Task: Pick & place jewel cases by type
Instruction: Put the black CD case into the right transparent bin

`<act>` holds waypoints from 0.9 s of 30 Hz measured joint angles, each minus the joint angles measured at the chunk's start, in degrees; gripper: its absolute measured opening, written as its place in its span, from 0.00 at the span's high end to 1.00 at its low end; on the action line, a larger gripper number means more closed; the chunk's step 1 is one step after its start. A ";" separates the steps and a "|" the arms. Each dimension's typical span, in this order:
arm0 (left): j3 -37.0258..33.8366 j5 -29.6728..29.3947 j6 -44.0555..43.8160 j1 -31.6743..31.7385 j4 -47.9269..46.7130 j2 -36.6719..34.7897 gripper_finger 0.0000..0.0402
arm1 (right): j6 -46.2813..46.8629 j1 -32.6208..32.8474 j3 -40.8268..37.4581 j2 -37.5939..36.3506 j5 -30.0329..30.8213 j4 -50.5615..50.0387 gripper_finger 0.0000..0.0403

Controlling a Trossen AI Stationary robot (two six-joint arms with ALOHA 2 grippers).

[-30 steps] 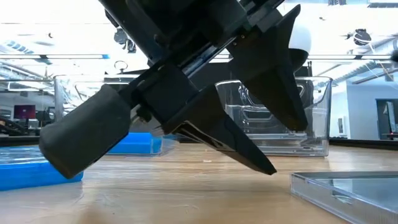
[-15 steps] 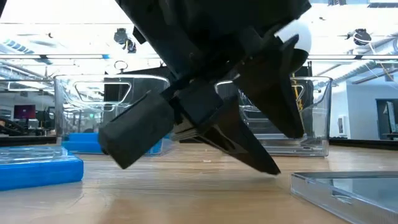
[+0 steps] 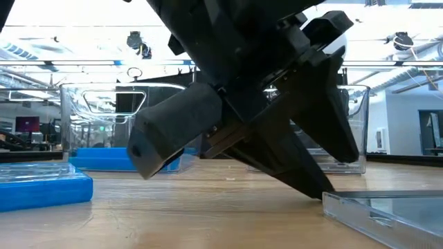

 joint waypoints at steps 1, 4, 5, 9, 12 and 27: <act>0.00 0.18 -0.29 0.00 0.04 0.00 0.54 | 0.83 0.11 -0.02 0.65 -0.68 0.56 1.00; 0.00 0.37 -1.36 -0.09 0.19 0.00 0.54 | 3.53 0.12 0.03 2.13 -2.02 2.27 1.00; 0.00 0.37 -1.74 -0.24 0.22 0.00 0.54 | 4.10 0.12 0.05 2.58 -2.13 2.59 1.00; 0.00 0.99 -2.71 -0.86 0.37 0.00 0.54 | 4.82 -0.44 0.03 3.63 -2.07 1.01 1.00; 0.00 3.75 -2.89 -1.64 1.06 0.00 0.54 | 5.08 -0.92 0.07 3.50 -0.98 -0.50 1.00; -0.02 -0.34 -3.20 -3.87 1.43 0.00 0.54 | 3.77 -1.39 0.07 3.22 2.27 -5.60 1.00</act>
